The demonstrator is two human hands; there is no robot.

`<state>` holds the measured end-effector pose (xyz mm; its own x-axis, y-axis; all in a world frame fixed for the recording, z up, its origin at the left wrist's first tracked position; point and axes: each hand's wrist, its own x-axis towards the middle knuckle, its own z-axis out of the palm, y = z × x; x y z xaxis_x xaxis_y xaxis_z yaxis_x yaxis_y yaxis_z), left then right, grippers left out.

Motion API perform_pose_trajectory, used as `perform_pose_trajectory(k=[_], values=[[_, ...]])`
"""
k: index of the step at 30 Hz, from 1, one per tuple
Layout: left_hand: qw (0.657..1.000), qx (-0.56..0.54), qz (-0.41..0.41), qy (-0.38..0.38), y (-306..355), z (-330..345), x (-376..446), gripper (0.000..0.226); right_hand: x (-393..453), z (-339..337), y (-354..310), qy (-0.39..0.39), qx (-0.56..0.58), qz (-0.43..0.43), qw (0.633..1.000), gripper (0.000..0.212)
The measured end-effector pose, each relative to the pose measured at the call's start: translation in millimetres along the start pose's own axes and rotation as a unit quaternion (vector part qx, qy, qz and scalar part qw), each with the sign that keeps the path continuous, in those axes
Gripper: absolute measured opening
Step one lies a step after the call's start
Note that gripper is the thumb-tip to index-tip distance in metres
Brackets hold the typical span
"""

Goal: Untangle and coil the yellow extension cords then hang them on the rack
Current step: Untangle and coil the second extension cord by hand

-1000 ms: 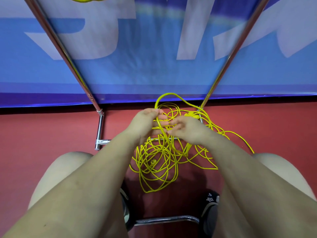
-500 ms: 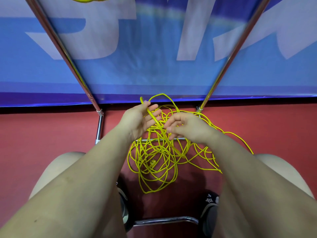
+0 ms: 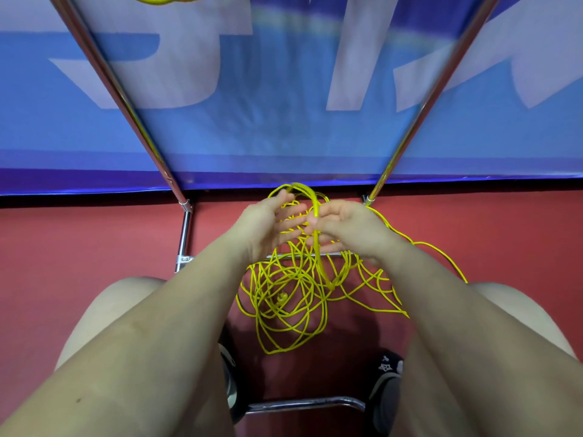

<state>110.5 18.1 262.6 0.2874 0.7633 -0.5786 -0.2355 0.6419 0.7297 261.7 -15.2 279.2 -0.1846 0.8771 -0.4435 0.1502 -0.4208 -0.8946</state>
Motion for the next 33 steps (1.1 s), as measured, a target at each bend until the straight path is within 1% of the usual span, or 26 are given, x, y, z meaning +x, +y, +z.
perform_pose_trajectory(k=[2, 4, 6, 8, 9, 10, 11, 12, 13, 14, 15, 16, 18, 19, 21, 23, 25, 26, 28, 29, 31, 33], values=[[0.991, 0.125, -0.017, -0.038, -11, 4, -3, 0.028, 1, -5, -4, 0.051, 0.149, 0.012, 0.987, 0.004], [0.975, 0.206, -0.033, -0.079, -21, 9, -7, 0.029, 4, -11, -7, 0.111, 0.279, 0.022, 0.954, 0.005], [0.962, 0.248, -0.019, -0.109, -26, 13, -11, 0.024, 6, -16, -9, 0.149, 0.348, 0.026, 0.925, 0.007], [0.957, 0.266, 0.017, -0.112, -25, 13, -12, 0.019, 7, -17, -8, 0.142, 0.374, 0.023, 0.916, 0.007], [0.959, 0.263, 0.031, -0.105, -23, 12, -12, 0.018, 7, -17, -7, 0.132, 0.362, 0.024, 0.923, 0.009], [0.964, 0.249, 0.041, -0.089, -22, 11, -10, 0.019, 7, -17, -6, 0.121, 0.33, 0.026, 0.936, 0.016], [0.972, 0.221, 0.046, -0.068, -19, 10, -9, 0.019, 7, -17, -3, 0.111, 0.262, 0.028, 0.958, 0.026], [0.981, 0.184, 0.048, -0.044, -16, 9, -7, 0.019, 7, -16, 1, 0.105, 0.153, 0.024, 0.982, 0.033], [0.989, 0.14, 0.051, -0.019, -12, 8, -6, 0.018, 7, -14, 6, 0.096, 0.024, 0.013, 0.995, 0.037], [0.994, 0.089, 0.056, 0.003, -8, 7, -4, 0.018, 7, -13, 10, 0.081, -0.092, -0.002, 0.992, 0.037], [0.997, 0.032, 0.06, 0.024, -3, 6, -4, 0.018, 7, -11, 16, 0.06, -0.176, -0.012, 0.982, 0.035], [0.997, -0.023, 0.065, 0.041, 1, 4, -3, 0.017, 8, -9, 20, 0.038, -0.224, -0.018, 0.974, 0.032], [0.991, -0.097, 0.074, 0.064, 7, 1, -1, 0.018, 8, -7, 25, 0.012, -0.268, -0.034, 0.963, 0.026], [0.988, -0.117, 0.074, 0.067, 8, 0, 0, 0.018, 7, -7, 25, 0.015, -0.279, -0.045, 0.959, 0.021], [0.985, -0.146, 0.074, 0.063, 10, 1, 0, 0.018, 6, -7, 22, 0.035, -0.286, -0.066, 0.955, 0.01], [0.982, -0.166, 0.074, 0.047, 11, 0, 0, 0.018, 7, -7, 19, 0.06, -0.277, -0.082, 0.955, 0.004], [0.987, -0.144, 0.069, 0.021, 12, -1, 0, 0.019, 7, -5, 15, 0.08, -0.217, -0.084, 0.969, 0.008], [0.992, -0.107, 0.061, 0.011, 11, -1, 0, 0.022, 6, -5, 11, 0.086, -0.157, -0.076, 0.981, 0.005], [0.999, 0.014, 0.035, -0.016, 2, 1, 0, 0.023, 4, -6, 0, 0.096, -0.004, -0.051, 0.994, 0.007], [0.996, 0.08, 0.022, -0.041, -4, 4, -2, 0.021, 3, -9, -4, 0.105, 0.08, -0.041, 0.99, 0.008], [0.981, 0.172, 0.015, -0.093, -15, 10, -7, 0.017, 2, -16, -9, 0.131, 0.226, -0.03, 0.965, 0.009], [0.97, 0.212, 0.034, -0.112, -20, 14, -10, 0.017, 3, -21, -10, 0.147, 0.306, -0.017, 0.94, 0.01]])
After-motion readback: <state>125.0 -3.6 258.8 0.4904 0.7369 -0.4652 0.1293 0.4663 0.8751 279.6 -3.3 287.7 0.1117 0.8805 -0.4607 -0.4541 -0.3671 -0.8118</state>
